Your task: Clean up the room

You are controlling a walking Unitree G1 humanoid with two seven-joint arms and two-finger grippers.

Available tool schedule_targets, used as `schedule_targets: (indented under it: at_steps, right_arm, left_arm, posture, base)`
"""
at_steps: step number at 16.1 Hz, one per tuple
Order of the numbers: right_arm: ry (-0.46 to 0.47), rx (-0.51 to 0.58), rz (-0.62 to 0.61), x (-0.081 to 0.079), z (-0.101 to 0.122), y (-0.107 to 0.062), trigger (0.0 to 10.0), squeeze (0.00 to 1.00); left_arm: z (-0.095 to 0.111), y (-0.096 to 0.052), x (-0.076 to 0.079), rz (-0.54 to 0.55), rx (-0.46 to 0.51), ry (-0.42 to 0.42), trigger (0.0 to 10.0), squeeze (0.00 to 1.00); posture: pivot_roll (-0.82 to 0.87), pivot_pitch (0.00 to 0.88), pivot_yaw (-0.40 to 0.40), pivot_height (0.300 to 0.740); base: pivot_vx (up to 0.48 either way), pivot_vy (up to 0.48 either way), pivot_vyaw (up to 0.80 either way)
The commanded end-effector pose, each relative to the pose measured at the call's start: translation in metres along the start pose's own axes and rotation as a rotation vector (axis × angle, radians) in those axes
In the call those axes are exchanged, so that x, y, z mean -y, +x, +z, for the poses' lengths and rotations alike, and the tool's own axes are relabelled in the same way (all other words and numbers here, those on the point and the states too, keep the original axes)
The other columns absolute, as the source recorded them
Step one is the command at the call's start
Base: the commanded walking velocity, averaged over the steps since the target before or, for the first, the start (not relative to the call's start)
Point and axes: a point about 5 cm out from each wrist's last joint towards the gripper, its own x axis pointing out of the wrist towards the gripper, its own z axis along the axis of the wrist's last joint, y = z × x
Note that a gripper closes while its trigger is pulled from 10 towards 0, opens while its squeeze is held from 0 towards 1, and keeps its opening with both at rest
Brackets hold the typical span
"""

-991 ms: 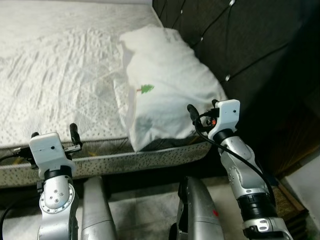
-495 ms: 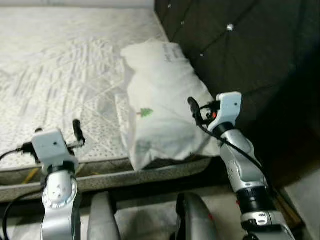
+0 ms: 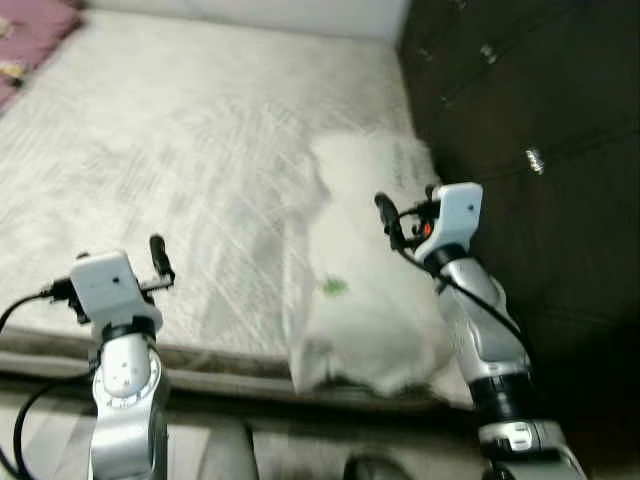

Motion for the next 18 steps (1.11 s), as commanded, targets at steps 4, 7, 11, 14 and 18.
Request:
schedule_targets:
  at_steps: [4,7,11,14,18]
  right_arm:
    - [0.009,-0.006,-0.021,0.0033,0.0001,0.0028,10.0,0.0]
    - [0.005,-0.01,-0.026,0.0051,-0.0011,0.0013,10.0,0.0]
    - [0.006,-0.013,-0.03,0.0054,-0.0024,0.0005,10.0,0.0]
    - [0.011,-0.032,-0.04,0.0063,-0.0077,-0.0025,10.0,0.0]
    - [0.005,-0.039,-0.041,0.0059,-0.0091,-0.0033,10.0,0.0]
  left_arm:
    - [0.0003,0.0013,0.0025,-0.015,0.004,0.02,10.0,0.0]
    - [-0.0013,0.001,0.003,-0.016,-0.002,0.006,10.0,0.0]
    - [-0.0018,0.002,0.0043,-0.034,-0.009,-0.012,10.0,0.0]
    - [-0.0041,0.0007,0.0046,-0.038,-0.017,-0.013,10.0,0.0]
    - [-0.0047,0.0009,0.0051,-0.047,-0.023,-0.028,10.0,0.0]
  posture:
    - [0.05,0.0,-0.084,0.74]
    - [0.05,0.0,-0.083,0.74]
    - [0.05,0.0,-0.08,0.74]
    - [0.05,0.0,-0.081,0.74]
    - [0.05,0.0,-0.084,0.74]
  base:
    - [0.0,0.0,0.0]
    - [0.0,0.0,0.0]
    - [0.0,0.0,0.0]
    - [0.0,0.0,0.0]
    - [0.0,0.081,0.0]
